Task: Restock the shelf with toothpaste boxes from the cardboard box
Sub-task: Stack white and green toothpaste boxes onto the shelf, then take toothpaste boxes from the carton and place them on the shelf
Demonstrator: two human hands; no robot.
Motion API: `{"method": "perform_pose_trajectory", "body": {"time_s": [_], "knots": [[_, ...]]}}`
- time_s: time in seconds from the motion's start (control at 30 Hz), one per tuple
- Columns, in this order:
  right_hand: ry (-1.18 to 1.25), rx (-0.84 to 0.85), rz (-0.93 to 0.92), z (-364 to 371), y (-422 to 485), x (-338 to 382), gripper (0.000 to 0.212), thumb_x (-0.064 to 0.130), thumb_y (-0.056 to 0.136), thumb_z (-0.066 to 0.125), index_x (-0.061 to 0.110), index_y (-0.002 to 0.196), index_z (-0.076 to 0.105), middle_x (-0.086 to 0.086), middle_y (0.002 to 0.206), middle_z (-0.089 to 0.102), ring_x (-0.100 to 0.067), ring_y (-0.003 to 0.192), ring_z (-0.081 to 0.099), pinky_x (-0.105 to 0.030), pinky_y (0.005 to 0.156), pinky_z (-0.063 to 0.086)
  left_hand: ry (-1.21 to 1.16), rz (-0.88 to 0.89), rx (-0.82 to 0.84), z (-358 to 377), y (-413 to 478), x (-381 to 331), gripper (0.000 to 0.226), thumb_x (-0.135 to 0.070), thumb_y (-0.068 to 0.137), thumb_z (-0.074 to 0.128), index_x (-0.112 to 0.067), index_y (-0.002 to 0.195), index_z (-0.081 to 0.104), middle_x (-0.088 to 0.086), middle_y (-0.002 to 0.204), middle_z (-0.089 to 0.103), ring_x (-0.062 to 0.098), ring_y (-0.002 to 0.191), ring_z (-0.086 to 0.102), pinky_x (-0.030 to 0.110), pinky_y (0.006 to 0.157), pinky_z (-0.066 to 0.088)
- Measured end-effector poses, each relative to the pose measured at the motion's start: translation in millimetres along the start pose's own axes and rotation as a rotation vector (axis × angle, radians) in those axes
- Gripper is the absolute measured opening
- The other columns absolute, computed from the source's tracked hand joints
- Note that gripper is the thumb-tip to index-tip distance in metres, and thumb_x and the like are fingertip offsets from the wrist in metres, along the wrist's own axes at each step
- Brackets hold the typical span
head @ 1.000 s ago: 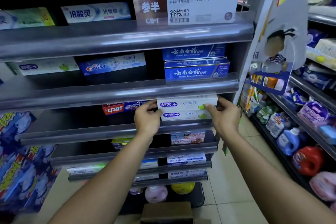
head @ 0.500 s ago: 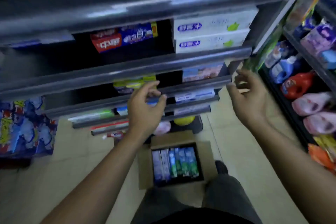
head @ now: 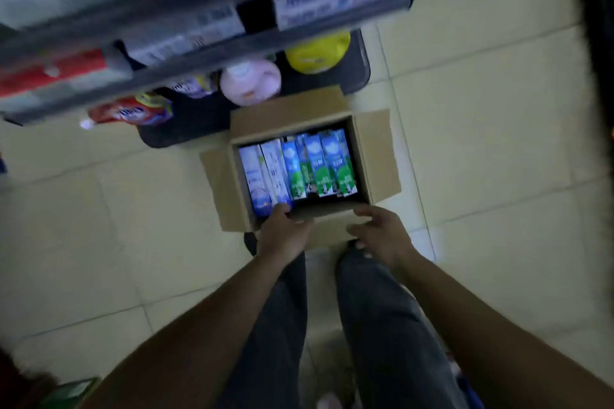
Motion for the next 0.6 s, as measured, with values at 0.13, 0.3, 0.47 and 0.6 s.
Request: {"method": "perform_pose_trajectory", "body": {"time_s": [0.13, 0.3, 0.47, 0.6], "knots": [[0.041, -0.043, -0.007, 3, 73, -30, 0.026, 0.014, 0.087, 0.076, 0.016, 0.112, 0.073, -0.01, 0.092, 0.075, -0.02, 0.074, 0.066, -0.042, 0.081, 0.056, 0.049, 0.012, -0.027, 64, 91, 9, 0.085, -0.063, 0.075, 0.065, -0.015, 0.142, 0.047, -0.001, 0.091, 0.057, 0.012, 0.068, 0.057, 0.021, 0.048, 0.033], [0.126, -0.058, -0.072, 9, 133, -51, 0.021, 0.015, 0.087, 0.075, 0.018, 0.108, 0.075, -0.005, 0.085, 0.074, -0.02, 0.072, 0.066, -0.041, 0.077, 0.053, 0.042, 0.037, -0.021, 128, 189, 3, 0.092, -0.055, 0.088, 0.068, -0.009, 0.157, 0.027, 0.004, 0.127, 0.06, 0.029, 0.108, 0.063, 0.027, 0.074, 0.041], [0.128, -0.022, -0.066, 19, 154, -83, 0.027, 0.021, 0.084, 0.076, 0.022, 0.111, 0.073, -0.007, 0.088, 0.075, -0.019, 0.078, 0.07, -0.04, 0.078, 0.055, -0.028, -0.012, -0.049, 152, 228, 6, 0.099, -0.051, 0.081, 0.077, -0.01, 0.157, 0.028, 0.012, 0.15, 0.05, 0.035, 0.13, 0.054, 0.043, 0.1, 0.051], [0.097, -0.009, 0.003, 23, 154, -99, 0.025, 0.019, 0.086, 0.076, 0.023, 0.111, 0.071, -0.004, 0.089, 0.073, -0.028, 0.089, 0.071, -0.05, 0.09, 0.055, -0.197, 0.003, -0.141, 131, 206, 2, 0.026, -0.036, 0.08, 0.079, -0.018, 0.091, 0.063, 0.003, 0.085, 0.062, 0.029, 0.092, 0.067, 0.037, 0.073, 0.054]]}}
Point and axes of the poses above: each hand's wrist, its own y-axis towards the middle knuckle, its own z-axis out of the palm, x = y × z, the point moved 7 cm from there along y, towards the middle knuckle
